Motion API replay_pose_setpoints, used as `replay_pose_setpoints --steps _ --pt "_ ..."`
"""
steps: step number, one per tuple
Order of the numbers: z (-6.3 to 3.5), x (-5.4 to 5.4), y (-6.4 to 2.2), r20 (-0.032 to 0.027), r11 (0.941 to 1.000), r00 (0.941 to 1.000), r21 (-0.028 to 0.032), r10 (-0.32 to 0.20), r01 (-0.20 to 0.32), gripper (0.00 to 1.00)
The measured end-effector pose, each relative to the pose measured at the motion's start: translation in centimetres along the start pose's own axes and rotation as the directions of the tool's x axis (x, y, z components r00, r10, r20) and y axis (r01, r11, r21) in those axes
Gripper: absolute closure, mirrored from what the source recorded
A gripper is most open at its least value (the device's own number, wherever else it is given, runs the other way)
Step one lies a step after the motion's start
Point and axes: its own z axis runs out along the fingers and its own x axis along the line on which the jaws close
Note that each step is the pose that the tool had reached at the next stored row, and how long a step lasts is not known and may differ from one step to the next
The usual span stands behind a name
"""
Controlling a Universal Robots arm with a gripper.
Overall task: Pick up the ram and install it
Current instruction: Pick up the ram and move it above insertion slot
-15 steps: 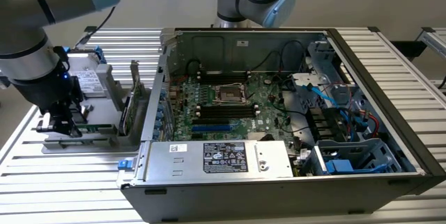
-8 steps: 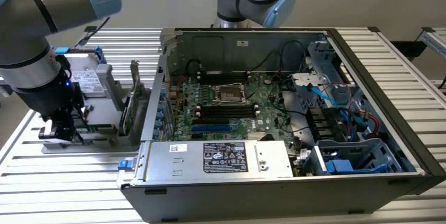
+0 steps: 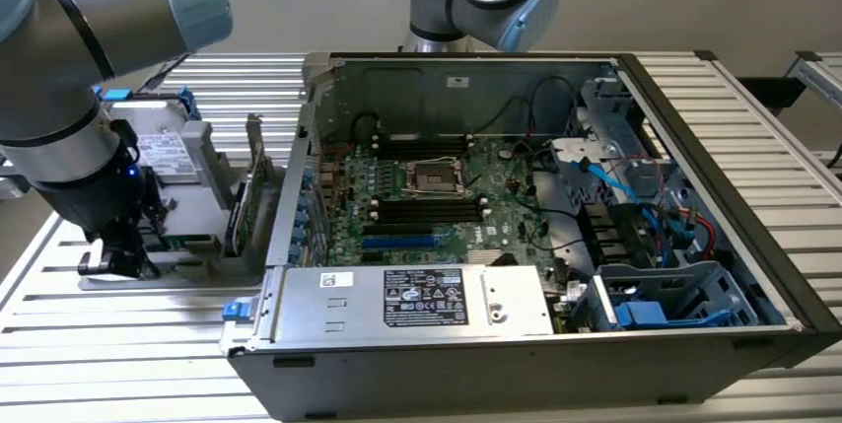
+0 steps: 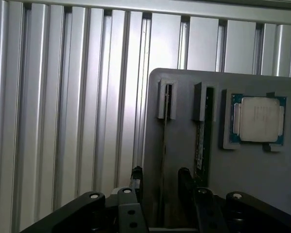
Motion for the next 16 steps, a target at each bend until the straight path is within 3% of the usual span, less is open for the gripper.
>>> replay_pose_setpoints --steps 5,16 --pt "0.81 0.06 -0.06 0.0000 1.0000 1.0000 0.0000 0.000 0.000 0.57" --pt "1.00 0.07 -0.10 0.0004 1.0000 1.0000 -0.0001 0.000 0.000 0.57"
